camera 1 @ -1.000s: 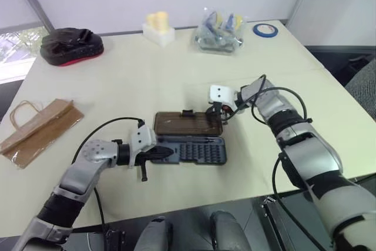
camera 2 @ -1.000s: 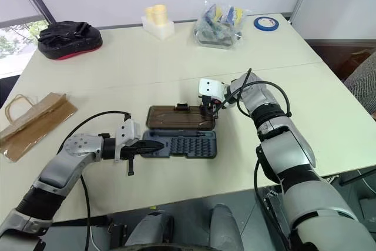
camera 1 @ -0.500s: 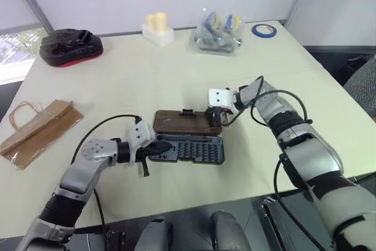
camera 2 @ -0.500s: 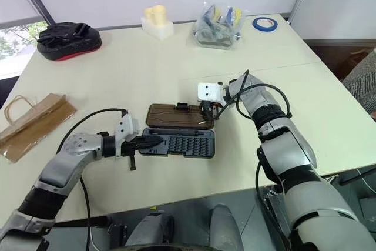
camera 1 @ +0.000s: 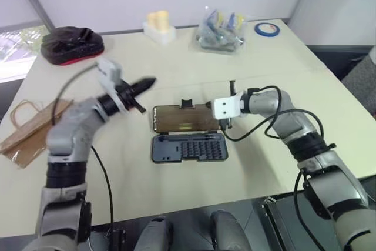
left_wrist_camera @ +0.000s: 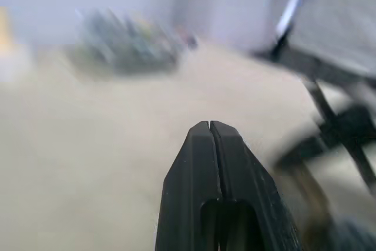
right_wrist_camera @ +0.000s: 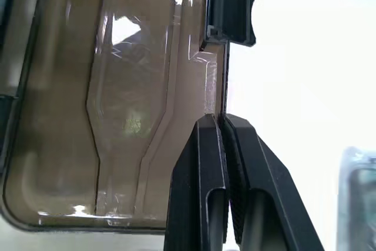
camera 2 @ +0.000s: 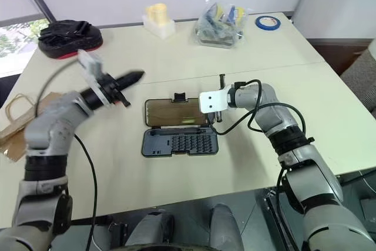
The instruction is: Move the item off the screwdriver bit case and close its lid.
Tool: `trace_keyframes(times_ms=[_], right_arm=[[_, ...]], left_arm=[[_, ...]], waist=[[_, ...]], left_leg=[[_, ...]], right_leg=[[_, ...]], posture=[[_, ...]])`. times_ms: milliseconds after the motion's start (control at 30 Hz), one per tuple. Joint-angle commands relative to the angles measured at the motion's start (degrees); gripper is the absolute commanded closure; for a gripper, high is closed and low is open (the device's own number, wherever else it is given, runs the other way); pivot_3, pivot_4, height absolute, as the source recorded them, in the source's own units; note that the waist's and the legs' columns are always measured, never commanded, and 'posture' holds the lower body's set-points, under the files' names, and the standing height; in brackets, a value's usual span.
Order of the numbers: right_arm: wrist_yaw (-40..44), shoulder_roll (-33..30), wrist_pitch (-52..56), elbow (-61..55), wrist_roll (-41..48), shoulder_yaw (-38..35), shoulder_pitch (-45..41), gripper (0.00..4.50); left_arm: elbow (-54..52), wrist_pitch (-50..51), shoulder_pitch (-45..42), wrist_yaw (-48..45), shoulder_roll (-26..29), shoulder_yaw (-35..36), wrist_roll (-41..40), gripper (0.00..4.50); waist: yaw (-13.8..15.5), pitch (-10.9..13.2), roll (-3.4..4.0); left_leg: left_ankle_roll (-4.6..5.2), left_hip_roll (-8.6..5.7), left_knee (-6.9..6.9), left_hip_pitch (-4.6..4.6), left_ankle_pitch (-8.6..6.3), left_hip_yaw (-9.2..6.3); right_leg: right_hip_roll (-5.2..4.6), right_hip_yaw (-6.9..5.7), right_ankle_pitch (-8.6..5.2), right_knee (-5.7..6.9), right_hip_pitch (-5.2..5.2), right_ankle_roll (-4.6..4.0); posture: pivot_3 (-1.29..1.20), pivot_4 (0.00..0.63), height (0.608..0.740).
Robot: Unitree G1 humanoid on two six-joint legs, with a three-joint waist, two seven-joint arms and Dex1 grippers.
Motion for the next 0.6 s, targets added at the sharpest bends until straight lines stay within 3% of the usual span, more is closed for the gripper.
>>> trace_keyframes(times_ms=[33, 433, 600], right_arm=[[-0.7, -0.2, 2.7, -8.0, -0.8, -0.8, 1.0, 4.45], [-0.4, -0.5, 9.3, -18.0, -0.7, -1.2, 2.5, 4.45], [0.1, -1.0, 10.1, -18.6, -0.4, -1.1, 2.7, 4.45]], left_arm=[[5.5, -1.4, -1.0, 1.5, -0.4, 1.9, 0.3, 4.5], [24.7, -14.2, -1.3, -10.1, -0.5, -10.0, 12.7, 4.5], [27.2, -17.1, -2.1, -11.1, -1.5, -10.1, 13.6, 4.5]], waist=[[0.0, 0.0, 0.01], [0.5, 0.0, -0.01], [0.3, 0.0, -0.01]], left_leg=[[0.0, 0.0, -0.01, 0.01, 0.0, -0.02], [0.0, -0.09, 0.08, -0.09, 0.0, -0.01], [0.0, -0.08, 0.07, -0.09, 0.0, -0.01]], right_leg=[[0.01, 0.0, 0.0, 0.0, 0.0, 0.0], [0.0, -0.04, 0.0, -0.04, 0.02, 0.0], [0.0, -0.04, 0.0, -0.03, 0.01, 0.0]], posture=[[0.0, 0.15, 0.74], [0.0, 0.15, 0.74], [0.0, 0.15, 0.74]])
